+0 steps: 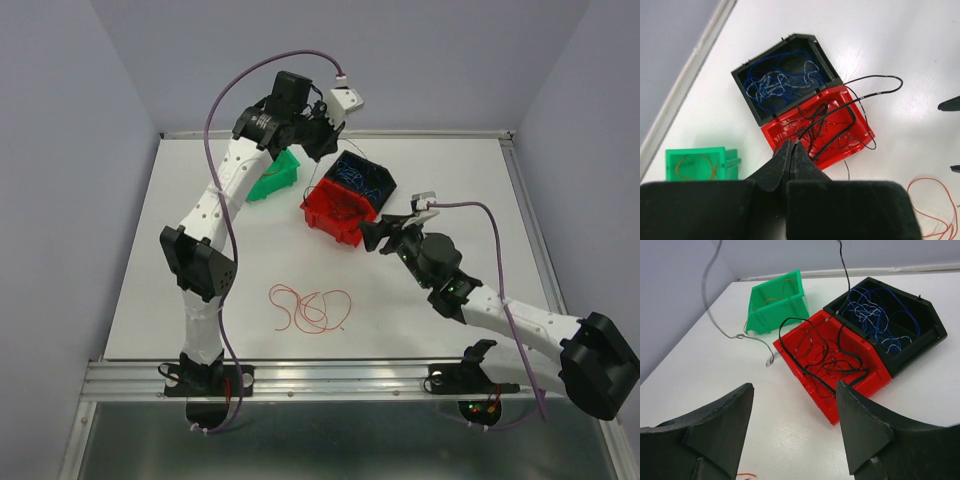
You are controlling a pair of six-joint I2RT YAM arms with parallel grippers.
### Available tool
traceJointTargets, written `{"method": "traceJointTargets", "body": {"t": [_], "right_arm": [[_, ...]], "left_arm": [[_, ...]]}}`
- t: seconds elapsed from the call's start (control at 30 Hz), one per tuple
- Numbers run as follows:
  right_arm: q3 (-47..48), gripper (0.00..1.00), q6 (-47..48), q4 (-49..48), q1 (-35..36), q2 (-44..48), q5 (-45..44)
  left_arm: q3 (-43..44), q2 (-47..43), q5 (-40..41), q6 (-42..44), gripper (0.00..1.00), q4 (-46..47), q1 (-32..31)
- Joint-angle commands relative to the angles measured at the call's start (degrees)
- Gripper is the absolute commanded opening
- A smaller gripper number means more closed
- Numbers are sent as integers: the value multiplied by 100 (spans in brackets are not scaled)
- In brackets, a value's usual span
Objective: Untangle the cables
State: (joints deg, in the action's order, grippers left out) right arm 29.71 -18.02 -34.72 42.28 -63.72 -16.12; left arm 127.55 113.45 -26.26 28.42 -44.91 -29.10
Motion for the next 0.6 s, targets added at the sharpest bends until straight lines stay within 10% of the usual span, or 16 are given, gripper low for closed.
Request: {"method": "traceJointTargets", "body": {"t": [0.0,0.57], "right_arm": [[-220,72,-79,-492,-18,272,-348],[-457,71,-70,-624,-18,633,-339]], "left_arm": [[885,-33,33,-109,0,-430,-60],[-265,-430,376,743,0,974,-368]]}}
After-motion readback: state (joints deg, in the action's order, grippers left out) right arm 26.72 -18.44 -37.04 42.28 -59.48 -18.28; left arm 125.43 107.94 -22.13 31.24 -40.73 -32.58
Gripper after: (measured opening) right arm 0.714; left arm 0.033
